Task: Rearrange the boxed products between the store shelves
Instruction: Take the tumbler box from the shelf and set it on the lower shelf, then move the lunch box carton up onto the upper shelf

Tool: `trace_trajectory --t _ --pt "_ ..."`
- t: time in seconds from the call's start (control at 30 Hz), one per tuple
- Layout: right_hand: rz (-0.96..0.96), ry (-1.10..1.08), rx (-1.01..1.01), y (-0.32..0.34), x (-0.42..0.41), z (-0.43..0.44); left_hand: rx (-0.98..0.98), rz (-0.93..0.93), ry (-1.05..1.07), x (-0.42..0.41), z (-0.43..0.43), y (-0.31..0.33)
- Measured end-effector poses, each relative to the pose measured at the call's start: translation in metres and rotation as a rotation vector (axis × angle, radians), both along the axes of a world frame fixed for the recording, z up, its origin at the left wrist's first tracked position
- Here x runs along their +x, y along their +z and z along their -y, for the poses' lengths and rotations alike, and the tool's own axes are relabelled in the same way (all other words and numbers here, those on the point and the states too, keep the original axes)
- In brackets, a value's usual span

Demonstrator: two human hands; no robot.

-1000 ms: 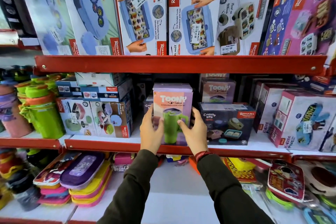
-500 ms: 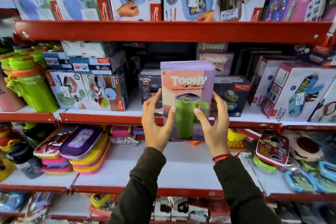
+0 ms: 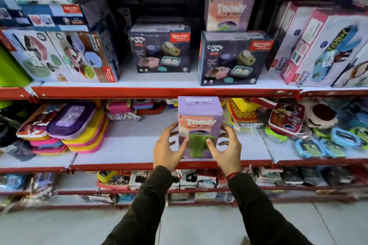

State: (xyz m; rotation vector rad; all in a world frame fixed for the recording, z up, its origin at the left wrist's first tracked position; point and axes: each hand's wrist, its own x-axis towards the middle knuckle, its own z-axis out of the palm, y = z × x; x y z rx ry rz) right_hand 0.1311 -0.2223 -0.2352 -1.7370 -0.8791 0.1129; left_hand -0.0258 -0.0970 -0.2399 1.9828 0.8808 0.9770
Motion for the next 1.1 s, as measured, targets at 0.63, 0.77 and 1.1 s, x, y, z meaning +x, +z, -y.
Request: trace_trajectory --t 0.63,0.77,1.1 --pt "-0.24 0.019 -0.212 -0.029 0.016 -0.021 -0.272 -0.073 0.109 0.03 -0.001 -0.037" --pt "-0.13 -0.089 0.038 0.009 0.018 -0.021 -0.007 0.102 0.175 0.039 0.003 0.003" --pt "-0.132 -0.231 0.259 0.132 0.092 -0.049 0.293 0.096 0.044 0.123 -0.033 0.149"
